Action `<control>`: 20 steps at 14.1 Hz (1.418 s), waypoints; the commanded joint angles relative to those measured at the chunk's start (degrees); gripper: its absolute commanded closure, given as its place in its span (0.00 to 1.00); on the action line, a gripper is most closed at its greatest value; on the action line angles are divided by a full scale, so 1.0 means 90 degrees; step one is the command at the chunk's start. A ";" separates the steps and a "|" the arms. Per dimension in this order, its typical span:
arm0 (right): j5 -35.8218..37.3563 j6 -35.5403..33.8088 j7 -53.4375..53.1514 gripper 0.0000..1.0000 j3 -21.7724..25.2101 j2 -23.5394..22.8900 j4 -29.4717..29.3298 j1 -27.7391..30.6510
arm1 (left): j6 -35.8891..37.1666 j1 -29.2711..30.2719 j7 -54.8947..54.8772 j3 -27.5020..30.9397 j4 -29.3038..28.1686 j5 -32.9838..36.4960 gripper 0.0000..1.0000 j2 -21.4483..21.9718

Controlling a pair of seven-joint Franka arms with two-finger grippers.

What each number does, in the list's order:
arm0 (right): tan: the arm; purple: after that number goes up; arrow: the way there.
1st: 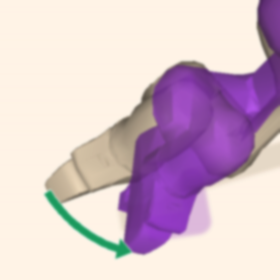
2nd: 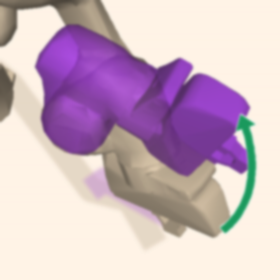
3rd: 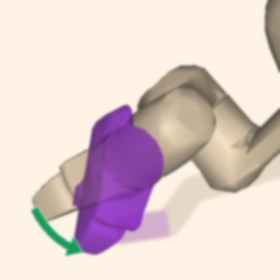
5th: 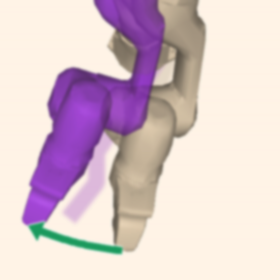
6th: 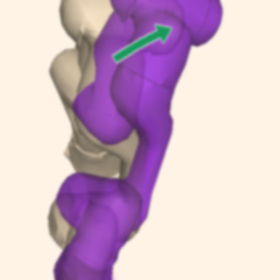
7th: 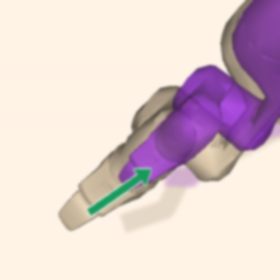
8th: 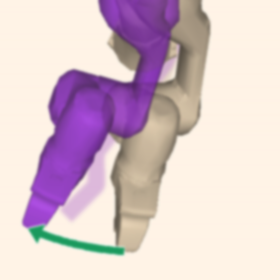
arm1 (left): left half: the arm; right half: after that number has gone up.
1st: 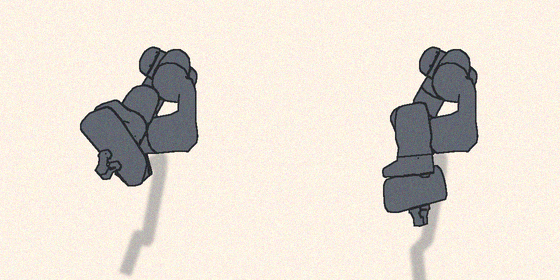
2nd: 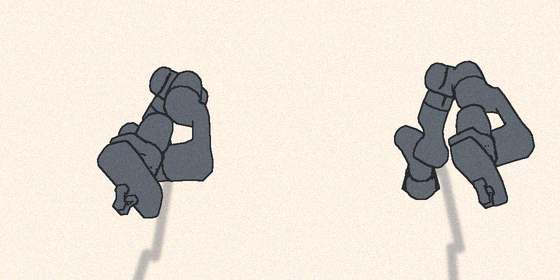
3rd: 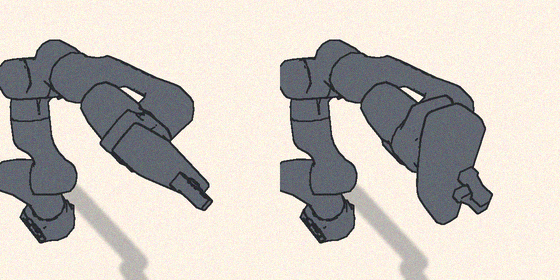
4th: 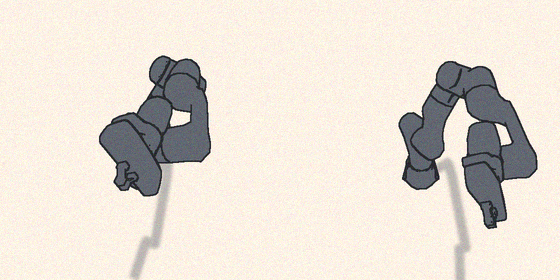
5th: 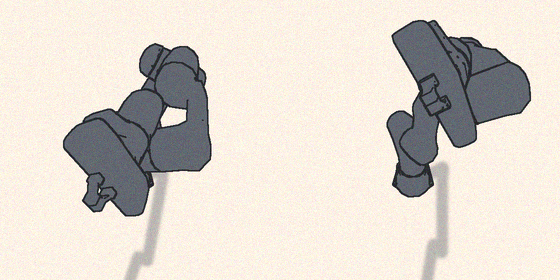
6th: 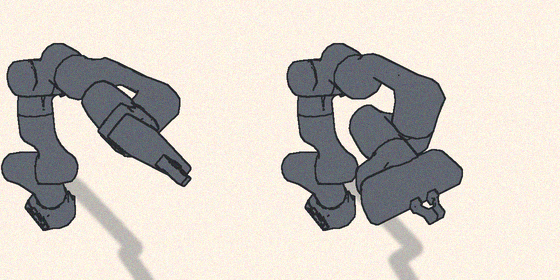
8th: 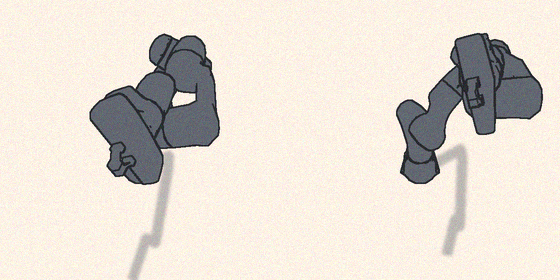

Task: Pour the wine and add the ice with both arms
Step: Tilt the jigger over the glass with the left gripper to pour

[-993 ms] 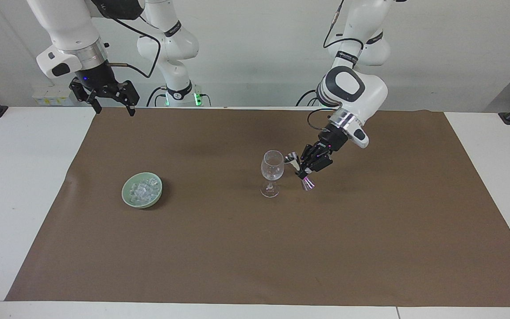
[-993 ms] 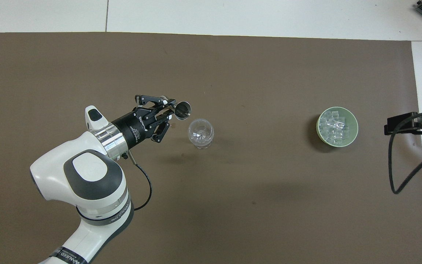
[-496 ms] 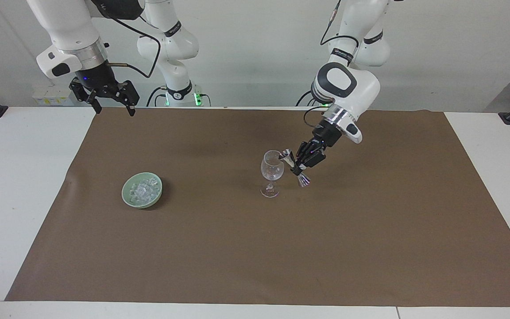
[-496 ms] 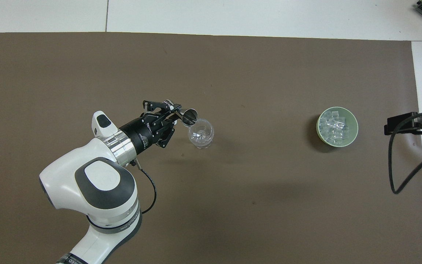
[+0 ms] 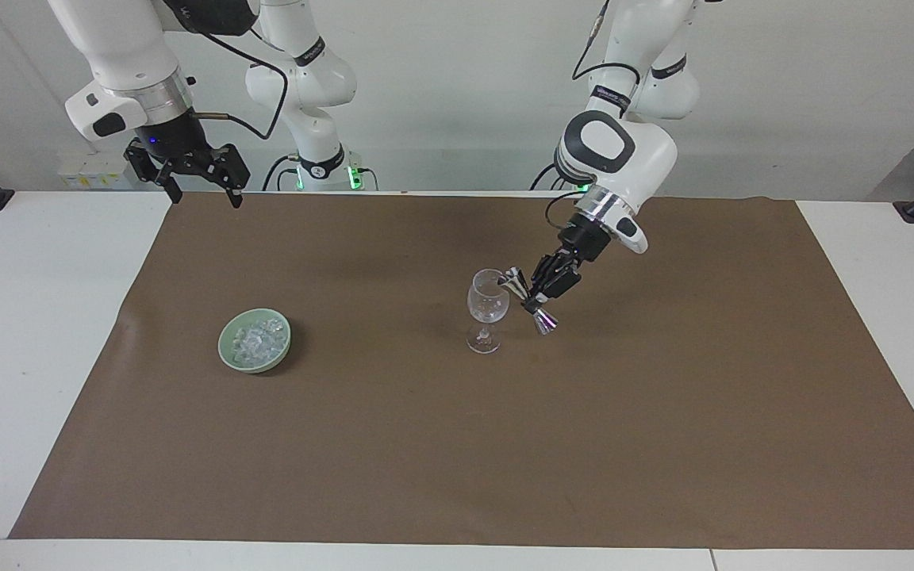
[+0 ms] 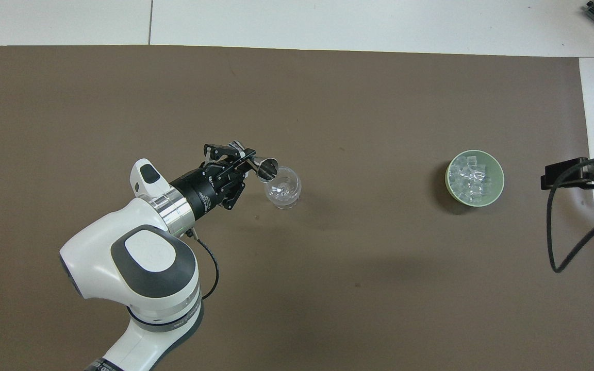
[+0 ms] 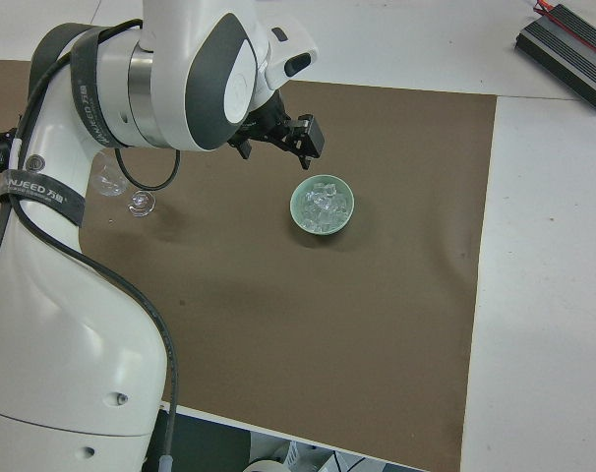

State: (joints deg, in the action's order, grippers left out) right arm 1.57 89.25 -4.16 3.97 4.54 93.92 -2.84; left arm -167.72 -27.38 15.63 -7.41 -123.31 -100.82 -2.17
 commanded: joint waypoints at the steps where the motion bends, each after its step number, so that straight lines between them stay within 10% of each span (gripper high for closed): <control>1: -0.0076 0.0074 -0.0026 0.00 -0.0031 0.0140 0.0170 0.0033 | -0.0212 -0.0220 -0.0261 0.0091 -0.0176 -0.0136 1.00 0.0182; 20: -0.0076 0.0074 -0.0026 0.00 -0.0031 0.0140 0.0170 0.0033 | -0.0436 -0.0230 -0.0984 0.0091 -0.0020 -0.0107 1.00 0.0173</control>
State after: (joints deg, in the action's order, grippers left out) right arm 1.57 89.25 -4.16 3.97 4.54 93.92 -2.84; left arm -170.35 -28.21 8.28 -7.29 -123.34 -100.82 -1.94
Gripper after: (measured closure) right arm 0.000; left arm 0.793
